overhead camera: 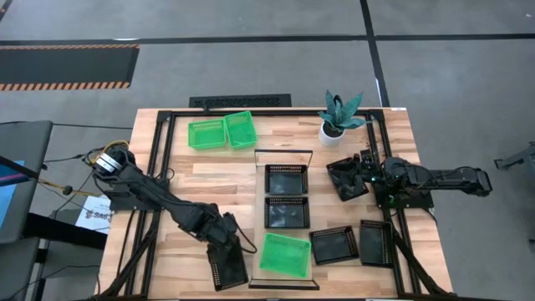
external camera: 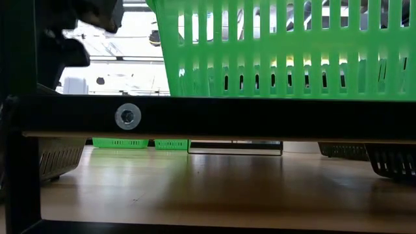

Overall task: Stack baskets on shelf by color
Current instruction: Stack the black bin on top of the black bin on the shelf

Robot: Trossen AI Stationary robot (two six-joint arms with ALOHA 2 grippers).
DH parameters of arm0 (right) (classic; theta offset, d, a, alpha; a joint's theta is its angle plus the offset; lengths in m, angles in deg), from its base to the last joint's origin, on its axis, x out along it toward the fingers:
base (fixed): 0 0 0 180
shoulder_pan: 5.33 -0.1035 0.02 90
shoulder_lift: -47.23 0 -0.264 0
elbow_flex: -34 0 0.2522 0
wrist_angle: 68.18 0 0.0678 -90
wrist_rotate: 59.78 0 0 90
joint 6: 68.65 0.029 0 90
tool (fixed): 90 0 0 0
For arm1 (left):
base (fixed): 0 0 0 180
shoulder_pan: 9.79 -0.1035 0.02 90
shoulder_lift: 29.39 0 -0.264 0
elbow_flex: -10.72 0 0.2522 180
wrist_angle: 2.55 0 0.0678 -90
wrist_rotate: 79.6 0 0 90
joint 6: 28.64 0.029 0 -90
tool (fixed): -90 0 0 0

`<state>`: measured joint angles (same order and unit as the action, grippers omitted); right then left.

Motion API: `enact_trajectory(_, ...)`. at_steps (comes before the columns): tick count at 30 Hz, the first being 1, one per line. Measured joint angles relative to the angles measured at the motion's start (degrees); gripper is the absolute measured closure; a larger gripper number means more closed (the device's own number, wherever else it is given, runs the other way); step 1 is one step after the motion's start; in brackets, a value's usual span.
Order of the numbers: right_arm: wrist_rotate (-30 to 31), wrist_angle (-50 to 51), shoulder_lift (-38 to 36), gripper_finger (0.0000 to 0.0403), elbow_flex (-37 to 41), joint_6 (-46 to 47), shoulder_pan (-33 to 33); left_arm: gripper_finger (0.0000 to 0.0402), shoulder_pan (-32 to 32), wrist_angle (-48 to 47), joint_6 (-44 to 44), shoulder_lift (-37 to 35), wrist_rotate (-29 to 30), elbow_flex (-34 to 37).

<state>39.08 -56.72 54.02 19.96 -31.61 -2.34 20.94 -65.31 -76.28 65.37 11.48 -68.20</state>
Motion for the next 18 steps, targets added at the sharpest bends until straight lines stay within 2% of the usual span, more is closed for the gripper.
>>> enact_trajectory(11, 0.0, 0.0, 0.0, 0.0184, 0.0, 0.0, 0.0, 0.0228, -0.9, 6.6, 3.5, 0.0, -5.7, 7.5)
enact_trajectory(14, 0.0, 0.0, 0.0, 0.0184, 0.0, 0.0, 0.0, 0.0275, -2.1, 5.7, 2.6, 0.0, -6.8, 8.4)
enact_trajectory(18, 0.0, 0.0, 0.0, 0.0184, 0.0, 0.0, 0.0, 0.0377, -3.5, 6.0, 2.3, 0.0, -6.9, 8.4)
